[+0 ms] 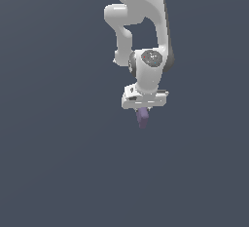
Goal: Pick up the object and move it to a goal position.
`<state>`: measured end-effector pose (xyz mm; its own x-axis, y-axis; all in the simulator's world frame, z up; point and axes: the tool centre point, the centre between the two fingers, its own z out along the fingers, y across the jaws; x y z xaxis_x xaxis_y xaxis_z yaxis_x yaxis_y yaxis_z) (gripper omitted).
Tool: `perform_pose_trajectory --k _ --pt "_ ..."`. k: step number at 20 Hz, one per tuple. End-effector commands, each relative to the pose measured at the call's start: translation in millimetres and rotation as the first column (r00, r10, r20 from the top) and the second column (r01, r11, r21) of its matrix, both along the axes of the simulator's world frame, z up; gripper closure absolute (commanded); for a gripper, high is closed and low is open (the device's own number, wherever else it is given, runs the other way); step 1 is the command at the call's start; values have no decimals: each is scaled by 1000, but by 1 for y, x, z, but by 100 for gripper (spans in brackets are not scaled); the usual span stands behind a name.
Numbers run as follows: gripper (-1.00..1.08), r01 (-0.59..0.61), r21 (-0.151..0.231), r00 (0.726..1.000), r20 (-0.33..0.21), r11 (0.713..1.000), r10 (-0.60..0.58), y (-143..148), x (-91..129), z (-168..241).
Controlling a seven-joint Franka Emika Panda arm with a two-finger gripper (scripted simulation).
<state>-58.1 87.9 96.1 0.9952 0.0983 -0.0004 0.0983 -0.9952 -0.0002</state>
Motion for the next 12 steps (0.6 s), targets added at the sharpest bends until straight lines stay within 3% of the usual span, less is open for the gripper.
perform_pose_trajectory --k 1,12 --pt "108 0 0 1000 0 1000 0 0 0 0" --pt "108 0 0 1000 1 1000 0 2 -1 4"
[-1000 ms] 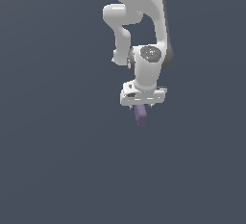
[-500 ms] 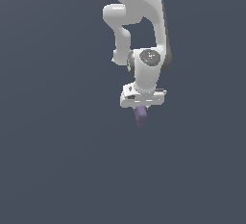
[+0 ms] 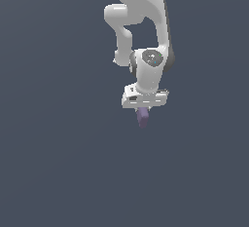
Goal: Pick up the object and move it to a goal position.
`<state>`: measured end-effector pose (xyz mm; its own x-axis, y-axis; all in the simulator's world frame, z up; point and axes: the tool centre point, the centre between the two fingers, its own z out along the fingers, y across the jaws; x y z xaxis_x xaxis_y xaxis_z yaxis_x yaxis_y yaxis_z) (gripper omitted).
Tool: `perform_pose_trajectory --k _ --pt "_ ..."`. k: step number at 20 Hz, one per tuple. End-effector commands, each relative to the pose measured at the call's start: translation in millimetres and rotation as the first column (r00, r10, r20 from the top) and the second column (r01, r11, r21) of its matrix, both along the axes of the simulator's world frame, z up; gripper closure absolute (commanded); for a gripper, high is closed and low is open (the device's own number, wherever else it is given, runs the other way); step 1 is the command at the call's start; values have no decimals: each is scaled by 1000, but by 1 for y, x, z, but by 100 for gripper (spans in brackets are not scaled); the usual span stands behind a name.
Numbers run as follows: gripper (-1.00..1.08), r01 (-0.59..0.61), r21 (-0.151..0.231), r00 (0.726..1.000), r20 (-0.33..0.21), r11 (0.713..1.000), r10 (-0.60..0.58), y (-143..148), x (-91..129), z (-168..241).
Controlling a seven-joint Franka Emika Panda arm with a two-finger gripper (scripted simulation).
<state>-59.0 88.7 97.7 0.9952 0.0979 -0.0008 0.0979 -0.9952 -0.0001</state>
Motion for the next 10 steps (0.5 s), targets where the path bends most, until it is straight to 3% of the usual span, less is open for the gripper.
perform_pose_trajectory --k 1,10 --pt "108 0 0 1000 1 1000 0 2 -1 4" --pt "108 -1 -1 1000 1 1000 1 19 -15 47"
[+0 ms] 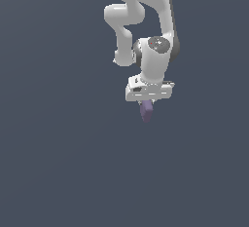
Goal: Pick up the object and move it to a goal position.
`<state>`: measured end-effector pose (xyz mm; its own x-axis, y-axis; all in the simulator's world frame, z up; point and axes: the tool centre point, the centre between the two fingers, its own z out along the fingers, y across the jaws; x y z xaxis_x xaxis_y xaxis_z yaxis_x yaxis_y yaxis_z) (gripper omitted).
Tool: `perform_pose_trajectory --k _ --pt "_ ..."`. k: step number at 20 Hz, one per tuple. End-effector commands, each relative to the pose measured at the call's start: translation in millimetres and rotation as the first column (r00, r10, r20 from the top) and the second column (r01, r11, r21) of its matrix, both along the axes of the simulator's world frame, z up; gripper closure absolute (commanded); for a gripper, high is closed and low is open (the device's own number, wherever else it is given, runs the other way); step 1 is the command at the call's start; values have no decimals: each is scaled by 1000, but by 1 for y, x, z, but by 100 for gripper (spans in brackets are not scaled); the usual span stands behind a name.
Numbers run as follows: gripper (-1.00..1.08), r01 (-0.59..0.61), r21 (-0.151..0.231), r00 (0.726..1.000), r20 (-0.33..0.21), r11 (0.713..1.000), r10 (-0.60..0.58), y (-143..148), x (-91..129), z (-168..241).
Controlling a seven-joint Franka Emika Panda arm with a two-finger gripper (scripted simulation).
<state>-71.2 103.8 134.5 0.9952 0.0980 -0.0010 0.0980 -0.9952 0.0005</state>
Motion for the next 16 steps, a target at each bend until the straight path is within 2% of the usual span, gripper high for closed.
perform_pose_trajectory --k 1,16 --pt "108 -1 0 1000 1 1000 1 7 -5 17" --pt "108 -1 -1 1000 1 1000 1 69 -52 167"
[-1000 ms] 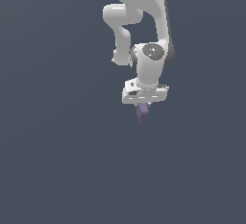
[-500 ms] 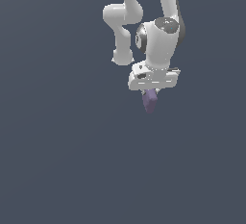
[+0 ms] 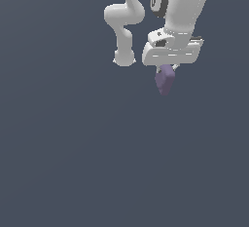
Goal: Pick up the object and move it to a goal position.
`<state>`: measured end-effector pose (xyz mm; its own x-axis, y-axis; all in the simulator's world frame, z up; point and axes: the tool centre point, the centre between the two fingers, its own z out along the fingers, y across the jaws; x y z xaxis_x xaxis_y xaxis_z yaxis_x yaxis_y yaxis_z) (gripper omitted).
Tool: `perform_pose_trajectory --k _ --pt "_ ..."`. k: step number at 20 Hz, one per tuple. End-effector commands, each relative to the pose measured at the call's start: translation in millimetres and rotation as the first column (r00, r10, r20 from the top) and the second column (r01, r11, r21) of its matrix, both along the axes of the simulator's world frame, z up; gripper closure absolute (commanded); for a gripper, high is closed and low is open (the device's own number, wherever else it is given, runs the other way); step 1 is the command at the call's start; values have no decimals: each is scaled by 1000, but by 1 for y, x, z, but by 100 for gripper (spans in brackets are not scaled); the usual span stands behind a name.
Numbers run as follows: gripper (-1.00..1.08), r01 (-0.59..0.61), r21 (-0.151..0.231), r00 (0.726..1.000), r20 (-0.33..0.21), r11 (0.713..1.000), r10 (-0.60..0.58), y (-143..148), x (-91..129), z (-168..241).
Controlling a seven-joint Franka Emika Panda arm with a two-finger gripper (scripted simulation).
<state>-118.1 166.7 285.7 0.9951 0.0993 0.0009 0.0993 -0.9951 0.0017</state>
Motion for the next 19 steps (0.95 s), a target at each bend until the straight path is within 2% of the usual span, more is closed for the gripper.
perform_pose_trajectory --k 1,10,19 --pt "108 0 0 1000 -1 1000 0 10 -8 25" --pt "108 0 1 1000 -1 1000 0 38 -25 89" --pt "108 1 1 1000 -1 1000 -1 47 -30 111"
